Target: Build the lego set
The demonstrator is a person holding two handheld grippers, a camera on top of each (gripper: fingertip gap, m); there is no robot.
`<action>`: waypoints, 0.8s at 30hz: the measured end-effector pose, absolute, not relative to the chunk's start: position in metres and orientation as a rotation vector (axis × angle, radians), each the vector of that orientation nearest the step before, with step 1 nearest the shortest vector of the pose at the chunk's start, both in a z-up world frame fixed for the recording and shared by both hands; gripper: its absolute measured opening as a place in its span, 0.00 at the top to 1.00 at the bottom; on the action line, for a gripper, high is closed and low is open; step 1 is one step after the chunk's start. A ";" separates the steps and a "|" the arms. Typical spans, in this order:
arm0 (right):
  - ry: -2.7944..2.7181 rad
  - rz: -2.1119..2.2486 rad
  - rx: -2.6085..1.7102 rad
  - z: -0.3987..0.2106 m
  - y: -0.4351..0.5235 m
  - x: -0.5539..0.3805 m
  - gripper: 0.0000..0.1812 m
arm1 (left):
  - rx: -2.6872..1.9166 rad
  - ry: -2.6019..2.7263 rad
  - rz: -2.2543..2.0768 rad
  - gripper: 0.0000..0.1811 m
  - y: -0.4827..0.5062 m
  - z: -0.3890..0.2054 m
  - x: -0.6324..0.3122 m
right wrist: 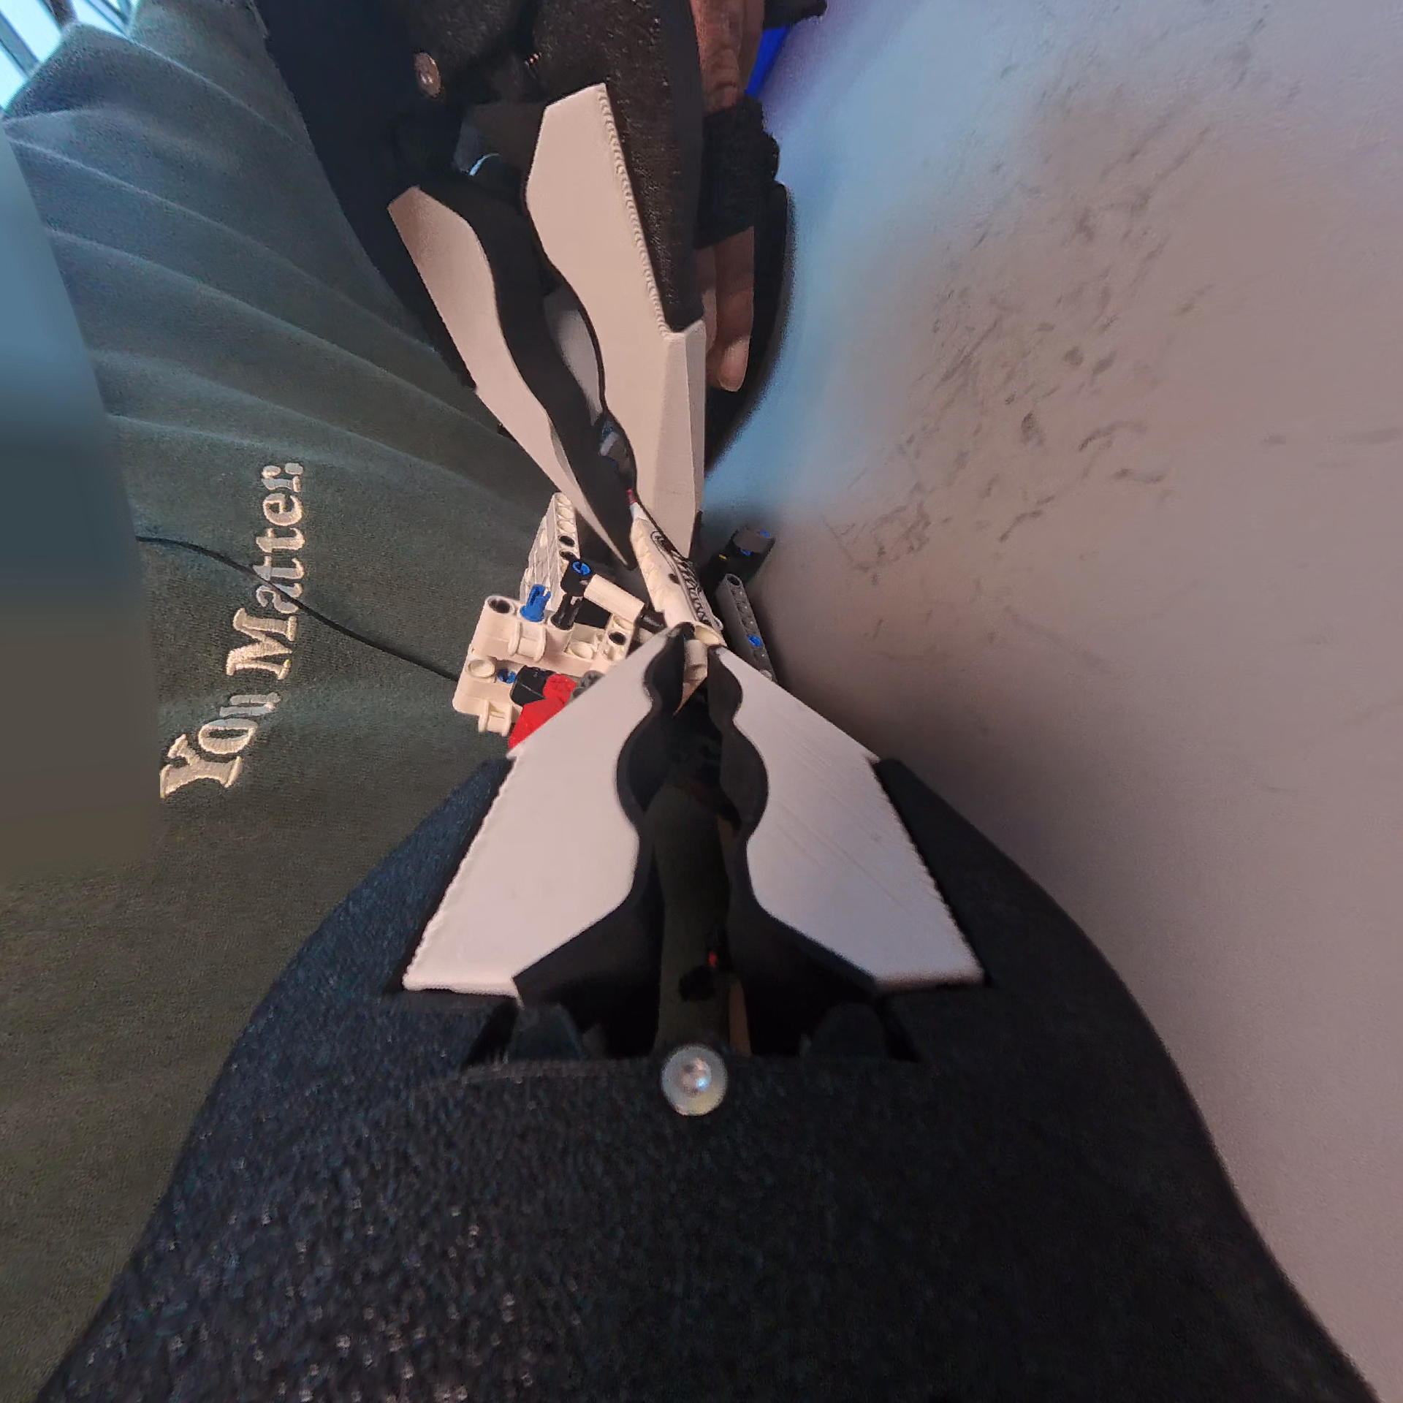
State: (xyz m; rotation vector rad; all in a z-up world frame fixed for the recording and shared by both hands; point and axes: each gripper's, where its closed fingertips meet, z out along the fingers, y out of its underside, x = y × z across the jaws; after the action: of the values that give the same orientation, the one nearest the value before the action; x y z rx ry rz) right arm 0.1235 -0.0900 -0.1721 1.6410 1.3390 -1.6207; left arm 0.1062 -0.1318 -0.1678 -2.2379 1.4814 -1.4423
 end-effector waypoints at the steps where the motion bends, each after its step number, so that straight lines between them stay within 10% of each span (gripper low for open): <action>1: 1.340 -1.613 1.633 -0.172 -0.092 0.124 0.98 | -2.208 1.502 -1.463 0.93 -0.133 -0.165 0.106; 24: 1.371 -1.565 1.759 -0.177 -0.102 0.130 0.95 | -2.077 1.437 -1.304 0.88 -0.120 -0.175 0.116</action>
State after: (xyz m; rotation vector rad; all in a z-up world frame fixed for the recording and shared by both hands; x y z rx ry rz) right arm 0.1300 -0.1017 -0.1773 1.7586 1.3714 -1.5653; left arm 0.1161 -0.1202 -0.1753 -2.0769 1.4373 -1.3042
